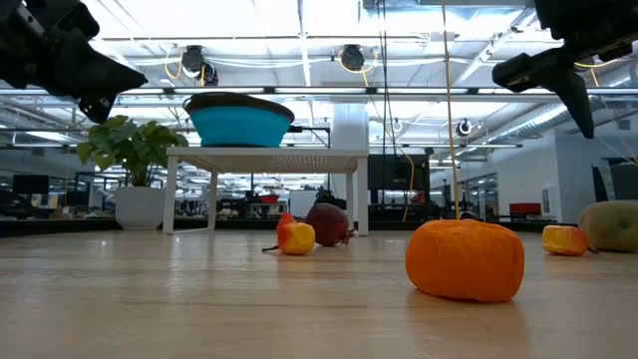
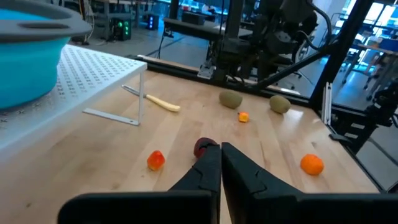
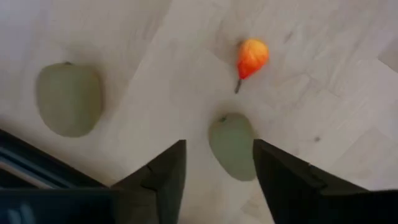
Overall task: Pick & Place Fruit
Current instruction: Put the kiwi into the strainer bowl on the shelf
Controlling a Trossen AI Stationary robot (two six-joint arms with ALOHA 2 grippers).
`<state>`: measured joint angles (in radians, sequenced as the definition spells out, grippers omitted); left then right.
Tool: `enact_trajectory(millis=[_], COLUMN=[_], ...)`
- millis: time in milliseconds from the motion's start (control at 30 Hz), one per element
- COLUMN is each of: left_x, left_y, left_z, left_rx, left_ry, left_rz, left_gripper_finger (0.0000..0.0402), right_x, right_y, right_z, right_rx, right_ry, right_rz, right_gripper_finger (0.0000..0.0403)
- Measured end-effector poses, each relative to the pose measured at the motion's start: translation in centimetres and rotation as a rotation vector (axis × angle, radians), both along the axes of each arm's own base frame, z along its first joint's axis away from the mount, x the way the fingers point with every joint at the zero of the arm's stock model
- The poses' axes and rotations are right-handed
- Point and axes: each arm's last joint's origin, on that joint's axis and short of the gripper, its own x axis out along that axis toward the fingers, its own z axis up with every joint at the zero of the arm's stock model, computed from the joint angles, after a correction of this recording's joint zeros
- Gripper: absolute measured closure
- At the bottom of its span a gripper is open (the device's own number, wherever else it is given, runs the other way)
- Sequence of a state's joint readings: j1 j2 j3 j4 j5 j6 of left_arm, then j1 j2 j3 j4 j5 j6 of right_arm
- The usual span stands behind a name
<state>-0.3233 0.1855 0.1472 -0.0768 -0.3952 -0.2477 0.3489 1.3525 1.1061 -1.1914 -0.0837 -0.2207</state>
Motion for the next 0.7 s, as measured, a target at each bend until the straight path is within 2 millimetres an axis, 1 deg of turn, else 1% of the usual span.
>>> enact_trajectory(millis=[100,167,333,433,600,700], left_x=[-0.1,-0.2,-0.2,-0.2,-0.2,-0.2], left_y=[0.0,0.1,0.1,0.1,0.1,0.1], left_z=[-0.3,-0.4,-0.5,-0.5,-0.5,-0.5], left_rx=[0.023,0.035,0.034,0.024,-0.02,-0.041], left_ry=[-0.007,-0.006,-0.006,-0.007,-0.01,-0.012], left_rz=[-0.002,-0.004,-0.004,-0.003,0.002,0.004], left_gripper_finger=[0.0399,0.04,0.039,0.0383,0.0381,0.038], right_x=[0.0,-0.1,-0.8,-1.1,-1.5,-1.8], right_y=[0.0,-0.1,-0.4,-0.5,-1.1,-1.2], right_z=[-0.1,-0.5,-2.6,-3.9,-5.4,-6.0], right_rx=[0.0,-0.002,-0.025,-0.05,-0.197,-0.199], right_ry=[-0.003,0.006,0.056,0.045,0.018,0.03], right_rz=[0.002,0.001,0.01,0.047,0.058,0.08], right_gripper_finger=[0.0184,0.0166,0.0136,0.0126,0.0119,0.0119])
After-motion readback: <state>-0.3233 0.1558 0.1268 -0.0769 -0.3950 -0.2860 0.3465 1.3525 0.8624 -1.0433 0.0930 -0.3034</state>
